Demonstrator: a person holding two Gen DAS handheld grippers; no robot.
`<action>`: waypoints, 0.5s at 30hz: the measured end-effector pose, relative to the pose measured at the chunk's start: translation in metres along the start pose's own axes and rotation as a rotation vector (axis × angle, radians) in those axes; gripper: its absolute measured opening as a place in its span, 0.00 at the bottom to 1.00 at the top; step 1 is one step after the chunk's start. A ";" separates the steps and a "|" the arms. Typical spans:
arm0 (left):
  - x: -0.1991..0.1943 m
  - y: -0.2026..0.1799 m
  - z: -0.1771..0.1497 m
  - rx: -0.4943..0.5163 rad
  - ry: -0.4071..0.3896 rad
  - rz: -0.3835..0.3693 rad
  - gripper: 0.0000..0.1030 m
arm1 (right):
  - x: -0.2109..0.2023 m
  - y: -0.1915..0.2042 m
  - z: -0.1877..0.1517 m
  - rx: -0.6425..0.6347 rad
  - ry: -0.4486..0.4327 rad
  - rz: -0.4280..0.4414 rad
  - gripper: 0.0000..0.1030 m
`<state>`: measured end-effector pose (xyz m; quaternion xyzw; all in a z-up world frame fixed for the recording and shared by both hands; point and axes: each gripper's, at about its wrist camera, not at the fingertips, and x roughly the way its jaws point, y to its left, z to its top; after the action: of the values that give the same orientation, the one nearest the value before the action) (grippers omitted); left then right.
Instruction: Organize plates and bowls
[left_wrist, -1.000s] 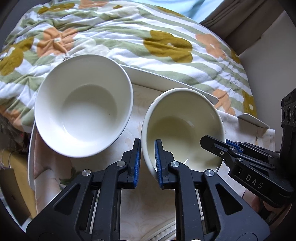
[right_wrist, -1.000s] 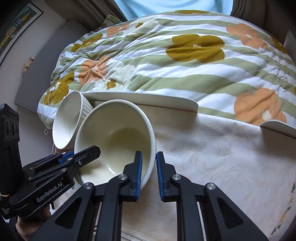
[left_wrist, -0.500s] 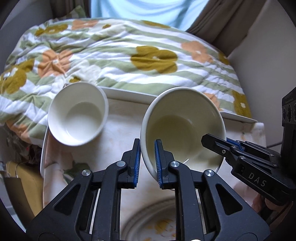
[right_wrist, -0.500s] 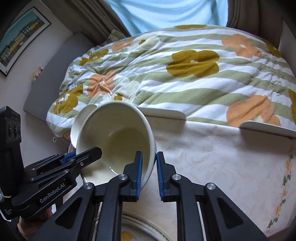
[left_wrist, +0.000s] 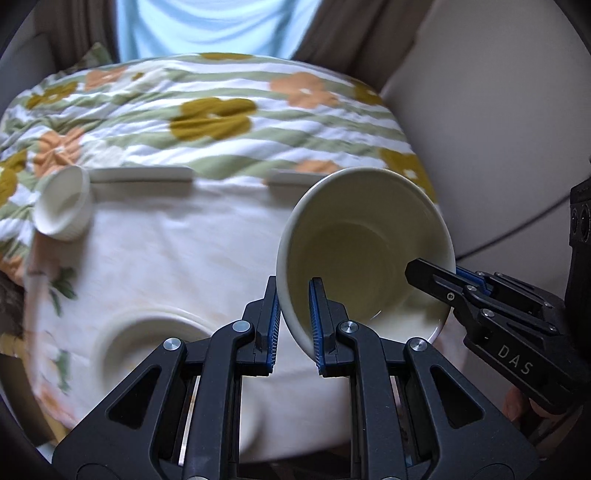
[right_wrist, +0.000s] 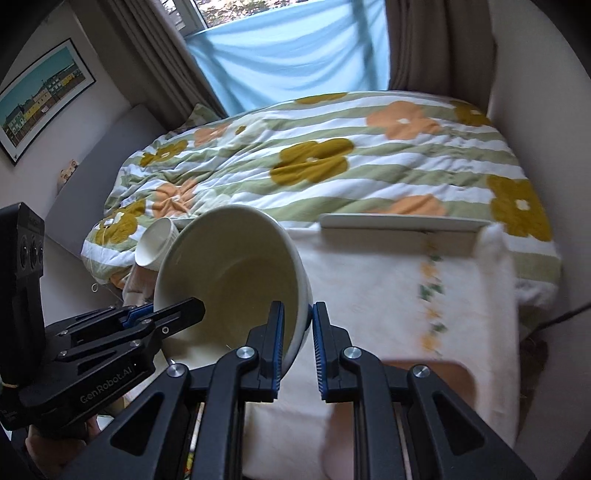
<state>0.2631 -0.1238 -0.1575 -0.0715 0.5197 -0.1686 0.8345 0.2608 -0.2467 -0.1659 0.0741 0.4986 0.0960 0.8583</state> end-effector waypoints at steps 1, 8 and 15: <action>0.002 -0.010 -0.004 0.004 0.005 -0.009 0.13 | -0.007 -0.010 -0.006 0.007 0.002 -0.009 0.14; 0.024 -0.073 -0.033 0.074 0.109 -0.044 0.13 | -0.030 -0.070 -0.052 0.097 0.054 -0.055 0.14; 0.067 -0.088 -0.046 0.168 0.244 -0.039 0.12 | -0.014 -0.099 -0.086 0.219 0.111 -0.067 0.14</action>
<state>0.2305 -0.2267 -0.2087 0.0095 0.5997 -0.2349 0.7649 0.1887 -0.3430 -0.2186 0.1455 0.5551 0.0163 0.8188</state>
